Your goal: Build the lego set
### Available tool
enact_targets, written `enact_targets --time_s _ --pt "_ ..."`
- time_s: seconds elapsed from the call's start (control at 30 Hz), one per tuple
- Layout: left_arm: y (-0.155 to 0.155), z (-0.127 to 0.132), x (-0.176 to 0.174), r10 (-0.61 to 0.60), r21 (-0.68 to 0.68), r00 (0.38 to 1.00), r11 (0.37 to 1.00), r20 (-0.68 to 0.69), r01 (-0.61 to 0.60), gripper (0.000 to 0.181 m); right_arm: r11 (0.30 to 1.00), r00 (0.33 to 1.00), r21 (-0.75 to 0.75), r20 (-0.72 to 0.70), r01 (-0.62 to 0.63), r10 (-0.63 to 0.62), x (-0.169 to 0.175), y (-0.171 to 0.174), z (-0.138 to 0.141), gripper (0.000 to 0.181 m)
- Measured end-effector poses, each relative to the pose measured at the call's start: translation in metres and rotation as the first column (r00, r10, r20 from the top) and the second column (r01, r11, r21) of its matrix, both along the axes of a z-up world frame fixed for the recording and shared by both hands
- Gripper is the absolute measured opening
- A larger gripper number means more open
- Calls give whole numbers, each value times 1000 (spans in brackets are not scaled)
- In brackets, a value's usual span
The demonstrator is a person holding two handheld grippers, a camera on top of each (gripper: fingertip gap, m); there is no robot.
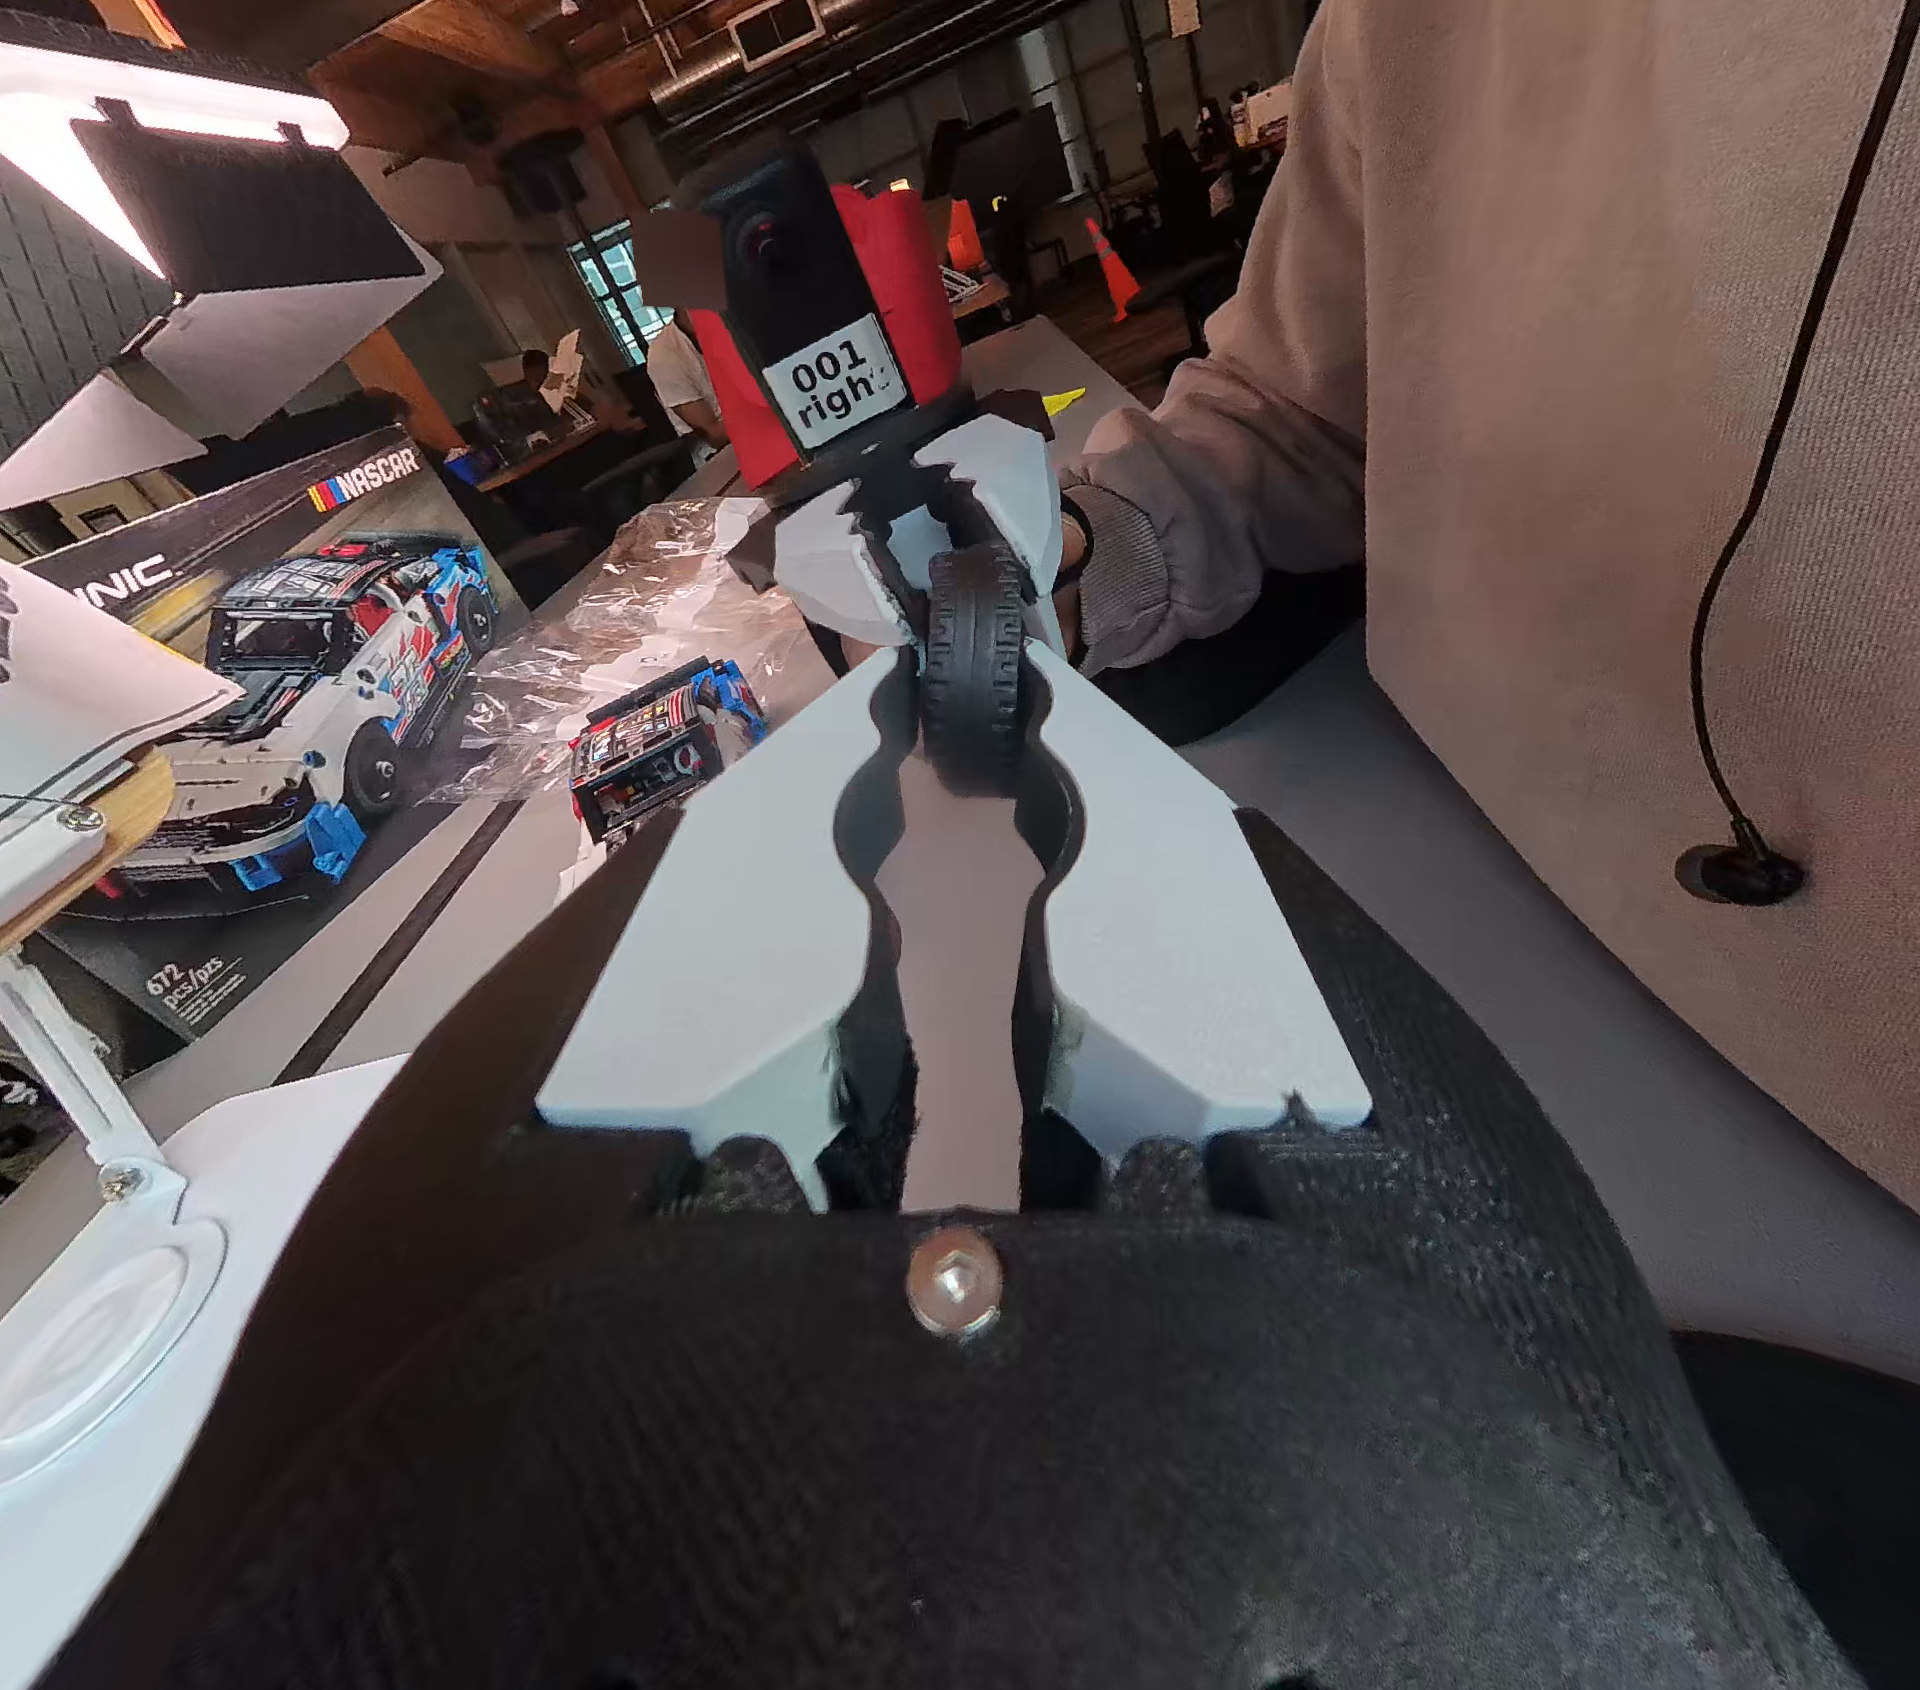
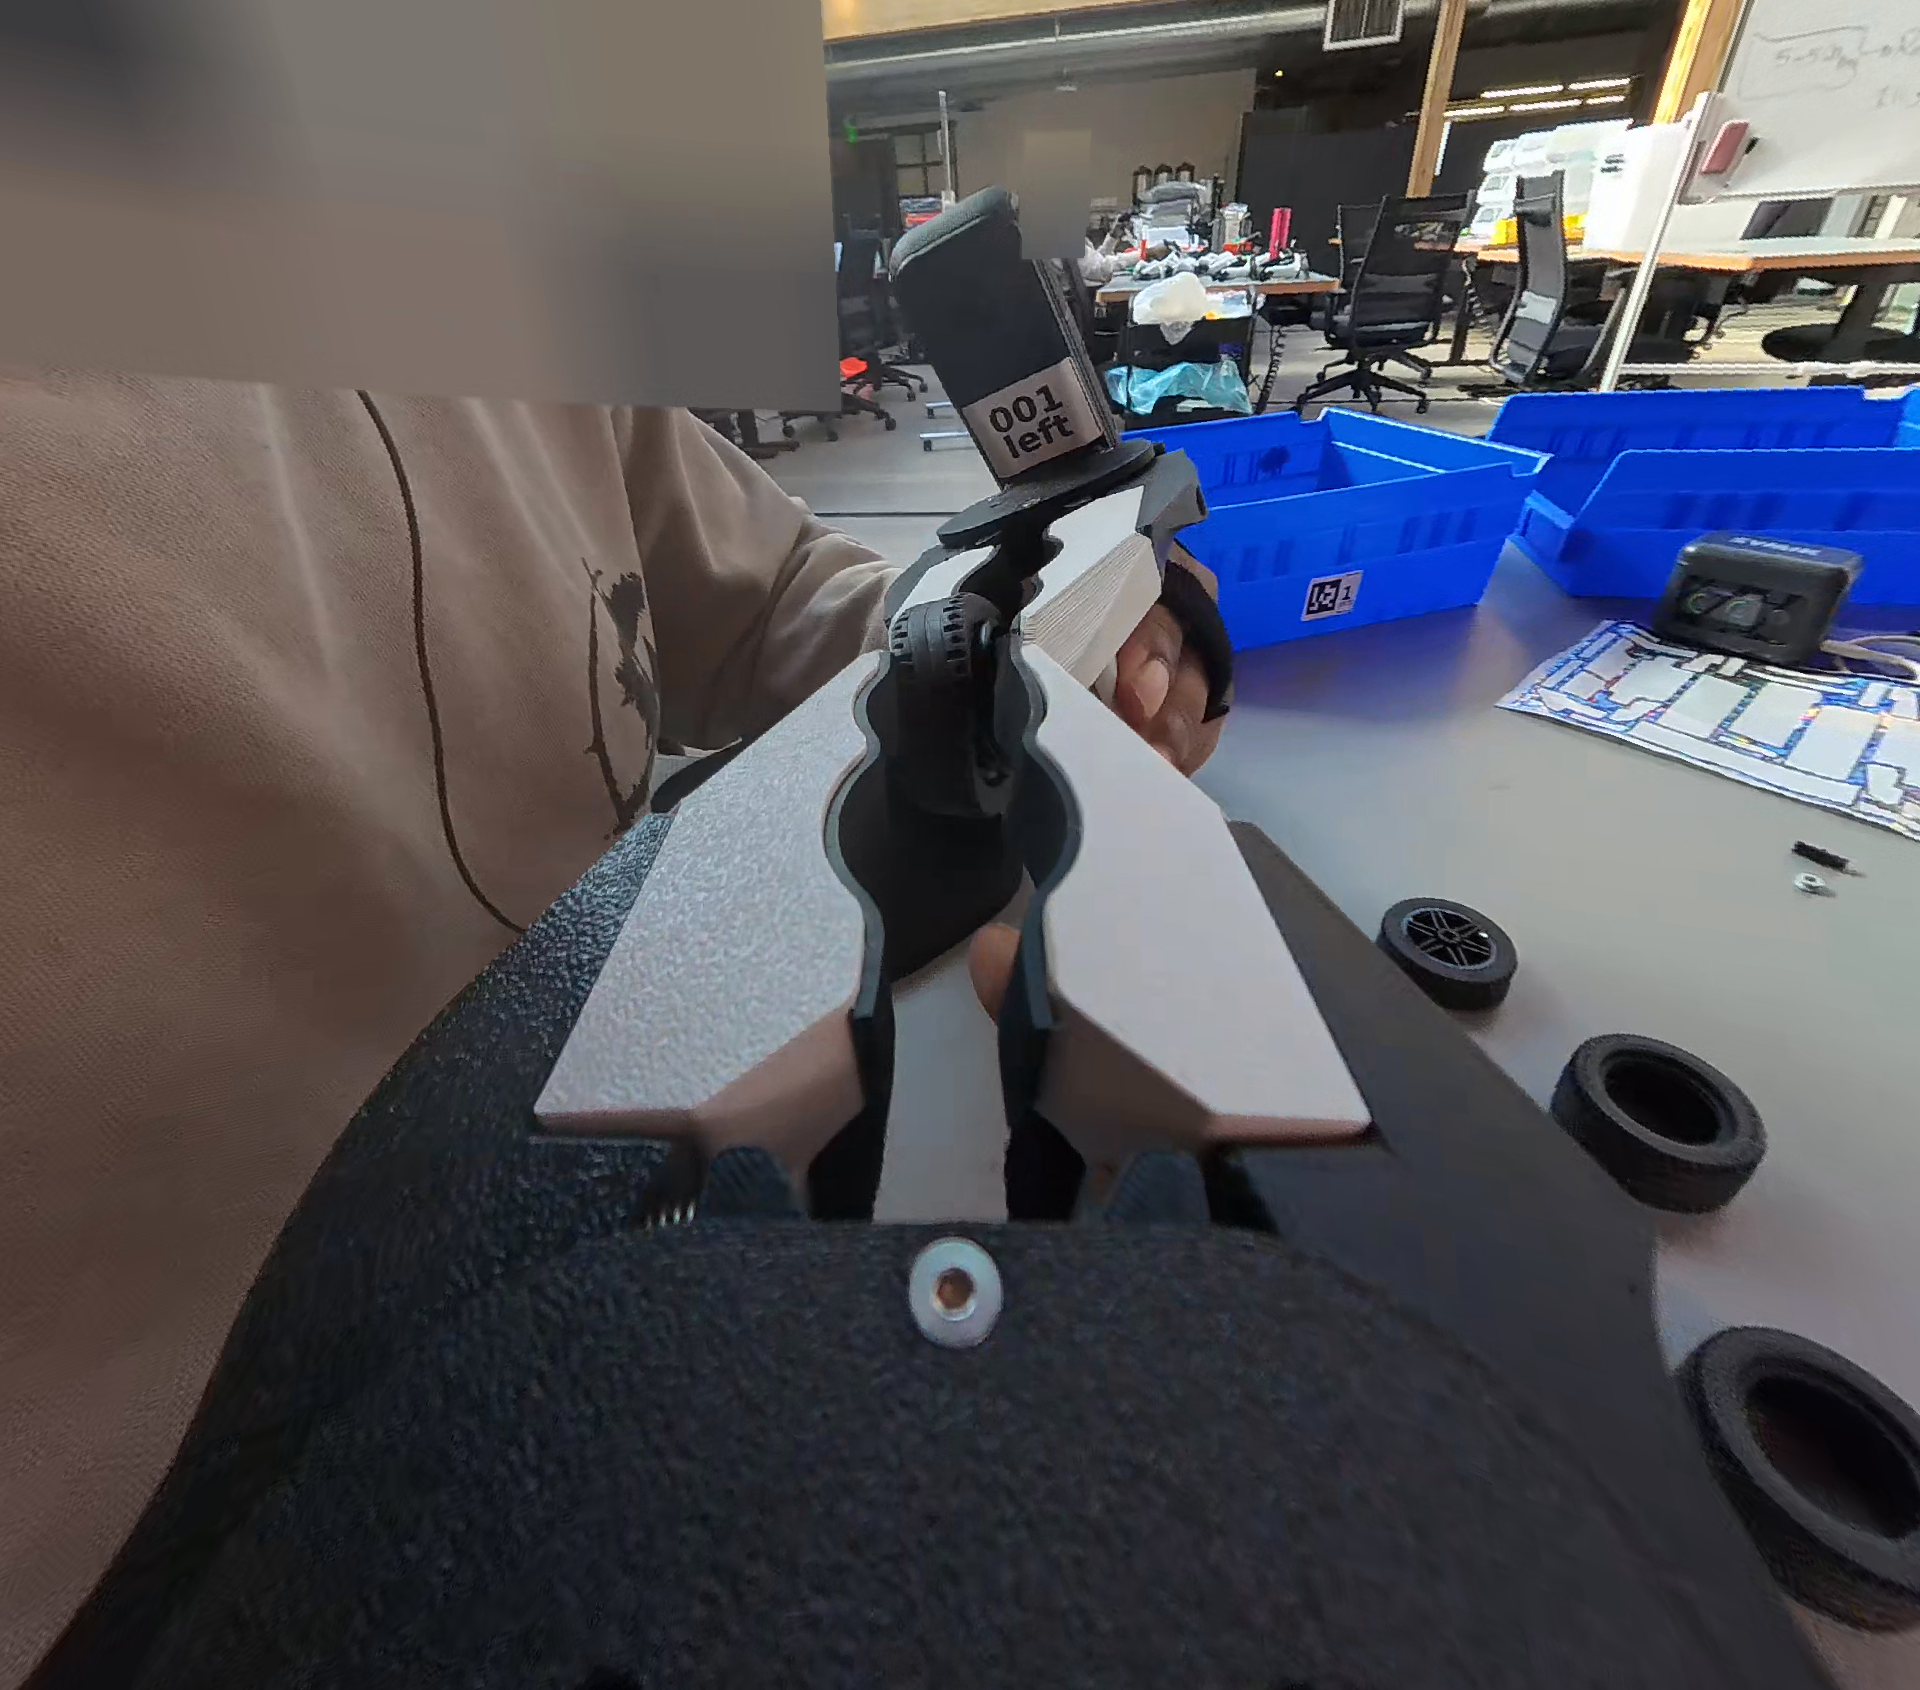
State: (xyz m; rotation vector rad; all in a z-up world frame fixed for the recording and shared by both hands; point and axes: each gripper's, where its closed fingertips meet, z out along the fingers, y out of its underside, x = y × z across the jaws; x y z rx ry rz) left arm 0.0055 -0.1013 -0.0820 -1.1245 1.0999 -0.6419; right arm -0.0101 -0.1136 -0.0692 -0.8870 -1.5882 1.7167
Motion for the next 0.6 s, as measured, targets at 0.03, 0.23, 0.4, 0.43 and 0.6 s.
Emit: enact_targets --time_s 0.03,0.23,0.4,0.43,0.6 --pt "0 0 0 3 9 1000 1000 -15 -3 15 999 1000 -29 -1 -18 18 0 0 1 15" --pt "-1 -1 2 112 172 979 982 -170 -82 15 945 988 -288 -32 -154 151 5 -3 4 12" --pt "4 -8 1 242 306 936 939 -255 -159 15 866 973 -446 -59 -226 224 8 -1 -2 8" --pt "7 -8 1 273 344 931 922 -244 -180 15 834 969 -495 -74 -242 237 9 1 0 9" --pt "12 -13 -2 220 152 970 967 -100 -204 14 929 994 -352 -40 -112 104 2 11 -4 8"
